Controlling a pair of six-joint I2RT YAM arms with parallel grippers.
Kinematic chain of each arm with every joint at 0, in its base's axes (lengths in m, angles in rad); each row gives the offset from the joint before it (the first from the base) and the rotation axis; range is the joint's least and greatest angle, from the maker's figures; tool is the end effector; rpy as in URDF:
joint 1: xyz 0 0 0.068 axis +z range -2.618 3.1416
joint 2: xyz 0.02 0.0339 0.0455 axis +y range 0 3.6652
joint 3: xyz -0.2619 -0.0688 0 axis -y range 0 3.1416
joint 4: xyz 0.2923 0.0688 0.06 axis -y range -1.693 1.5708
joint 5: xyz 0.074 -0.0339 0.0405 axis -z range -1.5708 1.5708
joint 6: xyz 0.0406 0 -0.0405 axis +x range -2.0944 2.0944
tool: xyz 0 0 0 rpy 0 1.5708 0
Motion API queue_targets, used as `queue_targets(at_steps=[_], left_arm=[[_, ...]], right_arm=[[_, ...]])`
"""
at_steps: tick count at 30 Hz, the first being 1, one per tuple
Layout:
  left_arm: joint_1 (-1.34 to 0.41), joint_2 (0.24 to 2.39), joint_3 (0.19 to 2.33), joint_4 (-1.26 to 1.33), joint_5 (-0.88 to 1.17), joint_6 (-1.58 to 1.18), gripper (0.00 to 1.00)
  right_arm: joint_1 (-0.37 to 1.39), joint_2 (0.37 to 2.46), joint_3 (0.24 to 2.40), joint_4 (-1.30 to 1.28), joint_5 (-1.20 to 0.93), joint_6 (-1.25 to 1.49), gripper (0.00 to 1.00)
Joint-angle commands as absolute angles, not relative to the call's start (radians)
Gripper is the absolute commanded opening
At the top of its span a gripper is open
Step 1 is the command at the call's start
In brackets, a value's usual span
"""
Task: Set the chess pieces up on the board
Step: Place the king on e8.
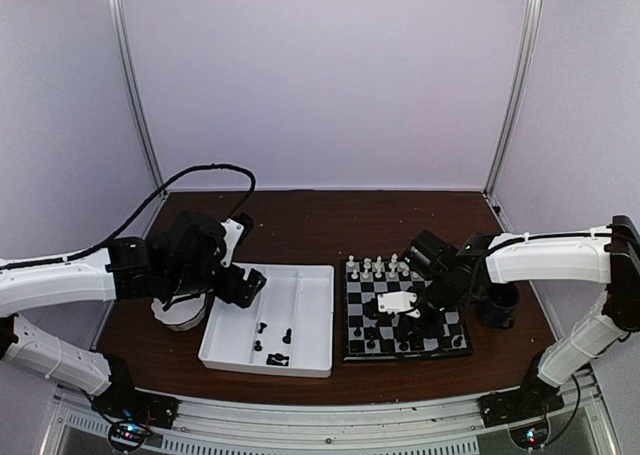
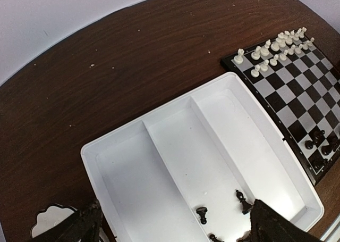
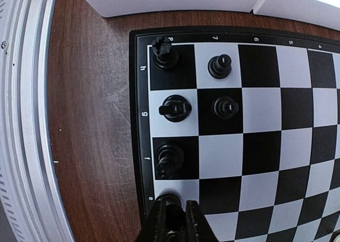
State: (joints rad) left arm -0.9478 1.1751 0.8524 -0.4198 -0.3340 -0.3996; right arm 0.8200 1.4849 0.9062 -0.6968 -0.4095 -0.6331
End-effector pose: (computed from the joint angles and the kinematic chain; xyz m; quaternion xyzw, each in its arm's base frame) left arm 0.1847 -0.2343 0.2434 0.1800 0.8871 -0.1286 0.4051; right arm 0.1979 0.2358 0.1584 -0.6657 0.7040 0.2137 0.1246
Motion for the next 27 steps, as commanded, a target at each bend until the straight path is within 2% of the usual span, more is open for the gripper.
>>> queue_targets(at_steps=[1,12,18,27], left_arm=[[-0.941,1.163,0.840,-0.382,-0.319,-0.412,0.97],[-0.942,1.167,0.819,-0.361,-0.307,-0.425,0.97],[-0.942,1.163,0.814,-0.361,-0.308,-0.425,0.97],[-0.942,1.166,0.816,-0.366,-0.307,-0.425,0.97]], right_arm=[[0.825,1.491,0.926,-0.676,-0.387,-0.637,0.11],[0.827,1.508,0.932,-0.659,-0.356,-0.627,0.12],[0.828,1.511,0.934,-0.665,-0.353,-0.624,0.18],[0.830,1.491,0.933,-0.683,-0.365,-0.621,0.18]])
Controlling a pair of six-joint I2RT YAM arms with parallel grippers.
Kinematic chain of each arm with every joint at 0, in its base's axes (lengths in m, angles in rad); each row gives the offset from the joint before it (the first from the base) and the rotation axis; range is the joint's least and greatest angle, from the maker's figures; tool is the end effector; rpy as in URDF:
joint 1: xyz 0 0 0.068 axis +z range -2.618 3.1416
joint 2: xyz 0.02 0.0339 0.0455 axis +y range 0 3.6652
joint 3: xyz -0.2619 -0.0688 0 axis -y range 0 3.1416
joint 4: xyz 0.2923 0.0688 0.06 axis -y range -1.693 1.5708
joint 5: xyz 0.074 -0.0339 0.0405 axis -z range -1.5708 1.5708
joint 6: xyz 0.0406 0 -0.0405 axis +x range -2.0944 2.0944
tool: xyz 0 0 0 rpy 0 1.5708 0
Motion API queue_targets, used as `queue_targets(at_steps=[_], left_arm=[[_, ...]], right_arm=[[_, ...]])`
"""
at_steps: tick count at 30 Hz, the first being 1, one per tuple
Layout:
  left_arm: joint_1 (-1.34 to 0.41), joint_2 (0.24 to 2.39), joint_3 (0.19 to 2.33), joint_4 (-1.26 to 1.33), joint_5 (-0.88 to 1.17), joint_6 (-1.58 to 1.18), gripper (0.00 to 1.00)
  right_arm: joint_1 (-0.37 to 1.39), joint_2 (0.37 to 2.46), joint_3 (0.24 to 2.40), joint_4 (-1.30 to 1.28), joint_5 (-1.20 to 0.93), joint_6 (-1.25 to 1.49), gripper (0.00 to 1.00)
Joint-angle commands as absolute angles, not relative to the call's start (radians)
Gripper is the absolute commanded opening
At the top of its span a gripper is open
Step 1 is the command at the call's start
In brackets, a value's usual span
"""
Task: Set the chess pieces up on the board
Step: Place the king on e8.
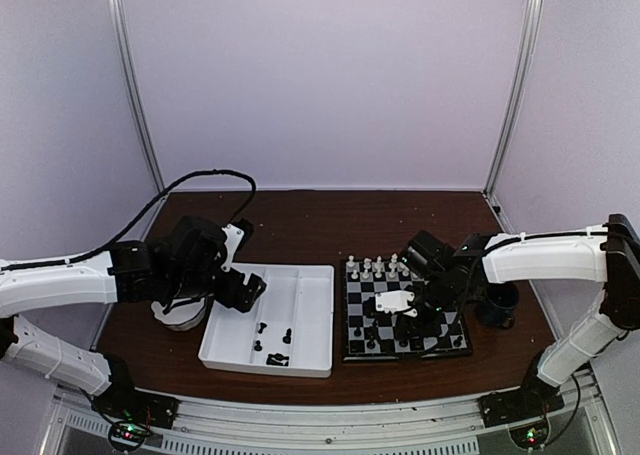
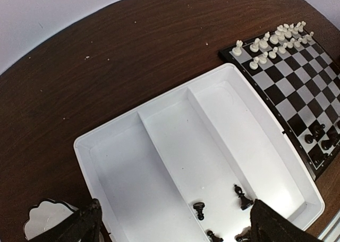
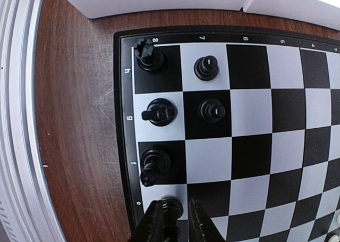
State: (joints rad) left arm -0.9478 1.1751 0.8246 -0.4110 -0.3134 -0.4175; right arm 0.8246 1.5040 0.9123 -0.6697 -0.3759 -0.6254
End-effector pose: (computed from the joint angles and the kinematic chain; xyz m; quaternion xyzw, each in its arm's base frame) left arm 0.1827 -0.2328 0.2334 0.1786 0.8923 -0.1340 0.3922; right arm 0.2013 0.2397 0.1551 -0.6652 0.7074 0.1987 0.1323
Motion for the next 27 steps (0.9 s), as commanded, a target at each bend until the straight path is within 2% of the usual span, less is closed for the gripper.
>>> queue_targets(at_steps=[1,6,15,27], left_arm=[[-0.941,1.171,0.817,-0.365,-0.307,-0.425,0.97],[-0.942,1.179,0.822,-0.366,-0.298,-0.426,0.97],[-0.941,1.194,0.830,-0.361,-0.290,-0.426,0.97],[-0.941,1.199,0.834,-0.370,-0.286,-0.425,0.97]], right_arm=[[0.830,1.491,0.933,-0.683,-0.365,-0.621,0.18],[0.830,1.479,0.940,-0.691,-0.363,-0.610,0.20],[0.827,1.436,0.945,-0.708,-0.341,-0.592,0.31],[0.825,1.454,0.933,-0.757,-0.325,-0.622,0.33]])
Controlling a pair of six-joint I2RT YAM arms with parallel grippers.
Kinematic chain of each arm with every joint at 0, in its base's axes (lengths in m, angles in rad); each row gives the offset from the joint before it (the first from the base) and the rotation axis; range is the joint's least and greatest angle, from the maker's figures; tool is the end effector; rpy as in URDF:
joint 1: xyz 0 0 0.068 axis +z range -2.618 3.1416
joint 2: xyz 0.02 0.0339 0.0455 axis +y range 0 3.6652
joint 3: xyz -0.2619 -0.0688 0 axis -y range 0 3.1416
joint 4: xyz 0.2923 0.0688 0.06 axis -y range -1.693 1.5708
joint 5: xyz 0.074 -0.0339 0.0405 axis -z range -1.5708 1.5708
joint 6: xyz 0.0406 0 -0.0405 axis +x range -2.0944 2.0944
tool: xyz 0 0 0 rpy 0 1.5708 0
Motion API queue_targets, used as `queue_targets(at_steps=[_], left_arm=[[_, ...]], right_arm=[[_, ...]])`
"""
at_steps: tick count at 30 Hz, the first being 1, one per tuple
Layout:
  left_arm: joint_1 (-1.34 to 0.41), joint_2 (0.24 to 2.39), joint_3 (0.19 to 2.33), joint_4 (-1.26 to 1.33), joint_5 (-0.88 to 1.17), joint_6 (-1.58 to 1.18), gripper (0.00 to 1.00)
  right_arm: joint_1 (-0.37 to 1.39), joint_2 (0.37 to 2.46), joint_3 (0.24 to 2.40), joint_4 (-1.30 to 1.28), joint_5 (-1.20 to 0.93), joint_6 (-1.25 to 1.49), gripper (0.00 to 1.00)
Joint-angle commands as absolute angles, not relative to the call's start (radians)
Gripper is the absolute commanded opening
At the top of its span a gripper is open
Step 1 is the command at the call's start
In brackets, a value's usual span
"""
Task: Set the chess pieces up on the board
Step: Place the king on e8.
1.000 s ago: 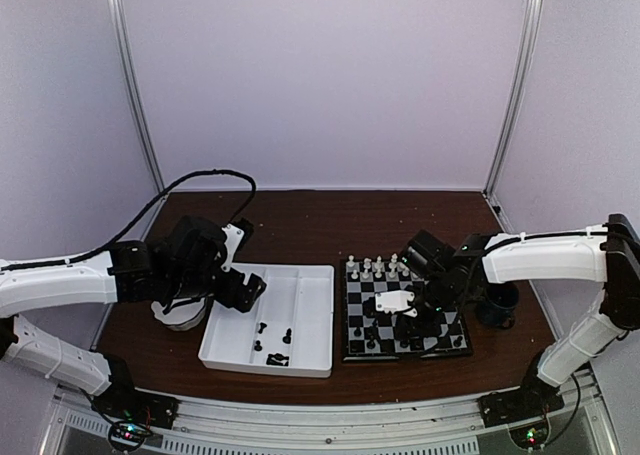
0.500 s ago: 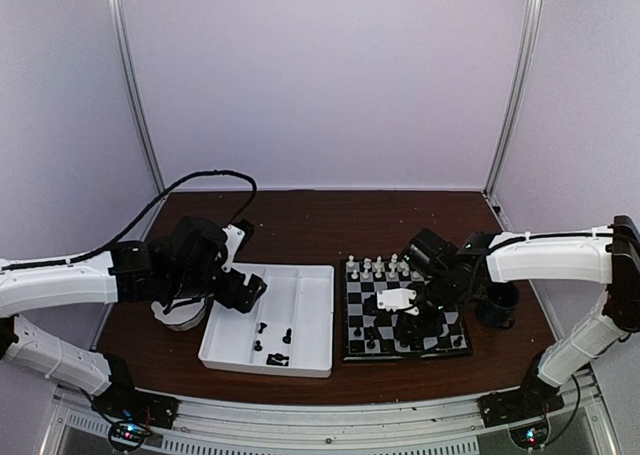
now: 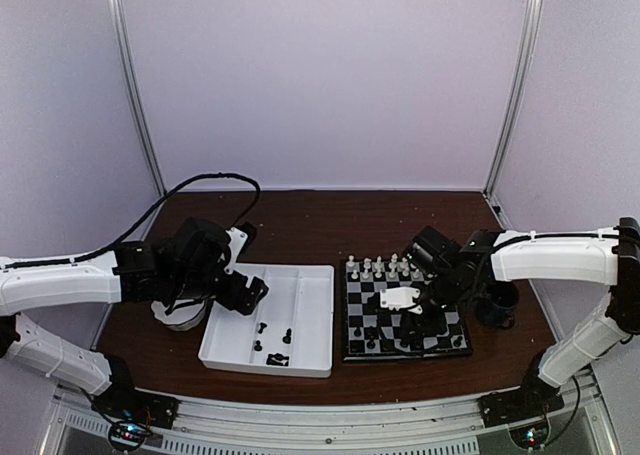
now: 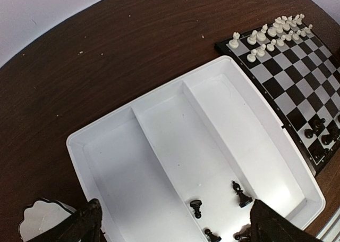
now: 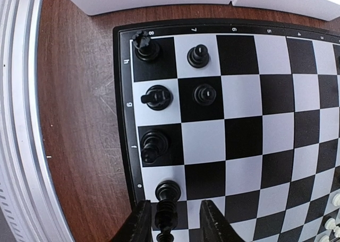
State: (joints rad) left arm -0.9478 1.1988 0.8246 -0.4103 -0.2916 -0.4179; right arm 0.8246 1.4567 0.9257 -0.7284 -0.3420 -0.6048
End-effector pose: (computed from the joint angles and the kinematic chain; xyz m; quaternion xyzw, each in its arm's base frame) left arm 0.1838 -0.2358 0.2267 0.1856 0.8966 -0.1351 0.3787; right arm 0.1984 0.2347 0.1706 -0.6580 0.7180 0.1839 0.1334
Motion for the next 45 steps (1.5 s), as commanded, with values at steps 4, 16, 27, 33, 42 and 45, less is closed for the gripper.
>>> queue_targets(at_steps=[4,16,27,33,42,45], left_arm=[[-0.941,1.197,0.830,-0.367,-0.286,-0.426,0.97],[-0.942,1.193,0.828,-0.368,-0.285,-0.426,0.97],[-0.942,1.200,0.832,-0.366,-0.279,-0.428,0.97],[-0.942,1.207,0.833,-0.362,-0.275,-0.429,0.97],[-0.942,1.212,0.836,-0.361,-0.272,-0.430,0.97],[-0.941,1.215,0.832,-0.359,-0.272,-0.429,0.97]], right_arm=[[0.826,1.482,0.941,-0.769,-0.327,-0.626,0.28],[0.825,1.481,0.947,-0.778,-0.353,-0.629,0.11],[0.825,1.482,0.954,-0.789,-0.385,-0.635,0.09],[0.829,1.499,0.966,-0.776,-0.378,-0.628,0.09],[0.830,1.514,0.969,-0.767,-0.363,-0.623,0.09],[0.830,1.516,0.969,-0.770,-0.366,-0.624,0.11]])
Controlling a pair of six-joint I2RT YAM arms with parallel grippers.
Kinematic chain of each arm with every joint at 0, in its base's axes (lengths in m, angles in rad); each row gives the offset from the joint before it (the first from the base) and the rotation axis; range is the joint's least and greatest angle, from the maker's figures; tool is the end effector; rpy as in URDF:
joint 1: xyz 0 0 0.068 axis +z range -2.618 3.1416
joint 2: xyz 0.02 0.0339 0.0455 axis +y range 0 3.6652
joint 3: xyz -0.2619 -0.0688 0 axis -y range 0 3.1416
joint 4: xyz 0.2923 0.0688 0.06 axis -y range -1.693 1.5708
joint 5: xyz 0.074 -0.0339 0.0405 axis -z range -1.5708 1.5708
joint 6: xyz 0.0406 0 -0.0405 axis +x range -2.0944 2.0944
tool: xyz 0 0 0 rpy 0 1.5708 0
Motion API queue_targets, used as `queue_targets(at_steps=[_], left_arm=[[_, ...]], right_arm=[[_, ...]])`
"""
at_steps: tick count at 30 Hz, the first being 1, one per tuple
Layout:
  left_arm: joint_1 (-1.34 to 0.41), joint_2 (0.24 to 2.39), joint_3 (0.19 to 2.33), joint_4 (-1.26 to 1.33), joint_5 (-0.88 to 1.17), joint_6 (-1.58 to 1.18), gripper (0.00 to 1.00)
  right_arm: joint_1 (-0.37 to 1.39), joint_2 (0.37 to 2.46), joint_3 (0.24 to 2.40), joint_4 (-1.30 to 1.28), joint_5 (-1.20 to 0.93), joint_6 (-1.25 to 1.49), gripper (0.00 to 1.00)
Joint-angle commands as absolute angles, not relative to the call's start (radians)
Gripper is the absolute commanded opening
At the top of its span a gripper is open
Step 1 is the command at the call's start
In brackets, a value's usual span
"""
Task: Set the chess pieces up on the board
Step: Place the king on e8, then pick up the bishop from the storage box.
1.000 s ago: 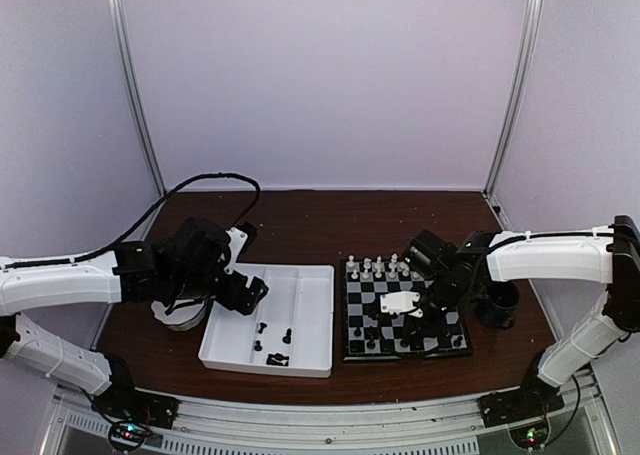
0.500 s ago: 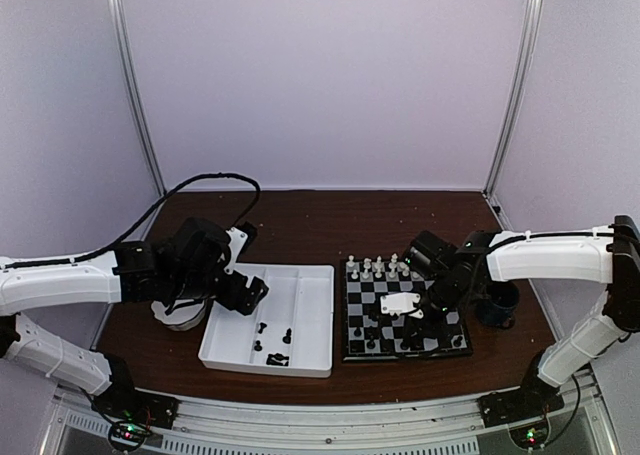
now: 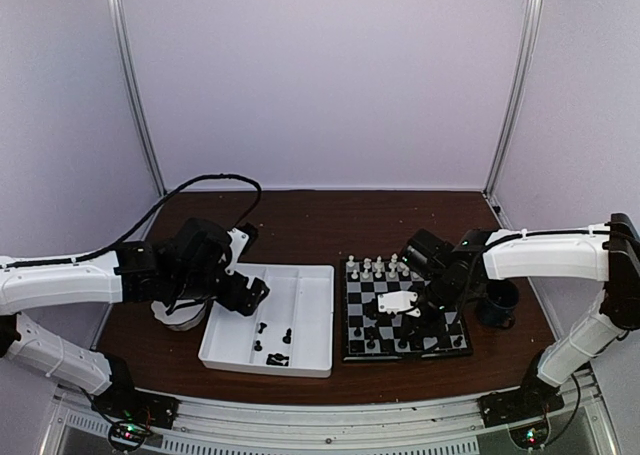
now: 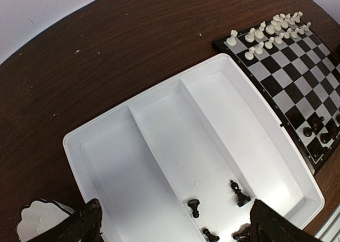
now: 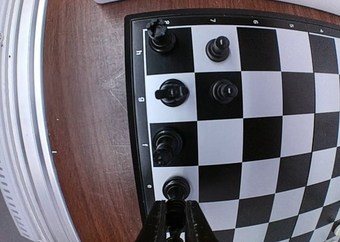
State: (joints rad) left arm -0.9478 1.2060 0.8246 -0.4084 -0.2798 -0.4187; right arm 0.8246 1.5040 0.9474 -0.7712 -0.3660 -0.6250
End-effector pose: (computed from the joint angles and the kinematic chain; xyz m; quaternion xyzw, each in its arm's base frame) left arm 0.1840 -0.2369 0.2248 0.1882 0.8977 -0.1380 0.3737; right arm 0.1993 0.2370 0.1627 -0.6636 0.7161 0.1916 0.1006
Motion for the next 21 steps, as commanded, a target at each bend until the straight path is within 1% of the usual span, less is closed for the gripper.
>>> queue_targets(at_steps=[1,6,8,12,13,14,16,18,21], left_arm=[[-0.941,1.215,0.831,-0.358,-0.272,-0.429,0.97],[-0.942,1.222,0.832,-0.359,-0.270,-0.430,0.97],[-0.941,1.225,0.834,-0.370,-0.270,-0.432,0.97],[-0.941,1.250,0.864,-0.444,-0.279,-0.444,0.96],[-0.942,1.267,0.880,-0.475,-0.284,-0.453,0.94],[-0.941,1.284,0.900,-0.514,-0.287,-0.465,0.91],[-0.941,1.328,0.952,-0.616,-0.278,-0.503,0.78],[-0.942,1.375,1.013,-0.705,-0.266,-0.557,0.68],[-0.948,1.432,1.045,-0.746,-0.195,-0.624,0.57]], right_arm=[[0.831,1.515,0.968,-0.769,-0.366,-0.624,0.13],[0.831,1.499,0.974,-0.776,-0.368,-0.611,0.26],[0.830,1.479,0.989,-0.793,-0.371,-0.602,0.36],[0.821,1.423,1.048,-0.848,-0.395,-0.599,0.40],[0.815,1.409,1.064,-0.863,-0.401,-0.598,0.41],[0.810,1.394,1.083,-0.877,-0.404,-0.598,0.41],[0.794,1.363,1.096,-0.893,-0.401,-0.596,0.41],[0.769,1.325,1.076,-0.872,-0.387,-0.590,0.41],[0.713,1.263,0.996,-0.786,-0.377,-0.556,0.42]])
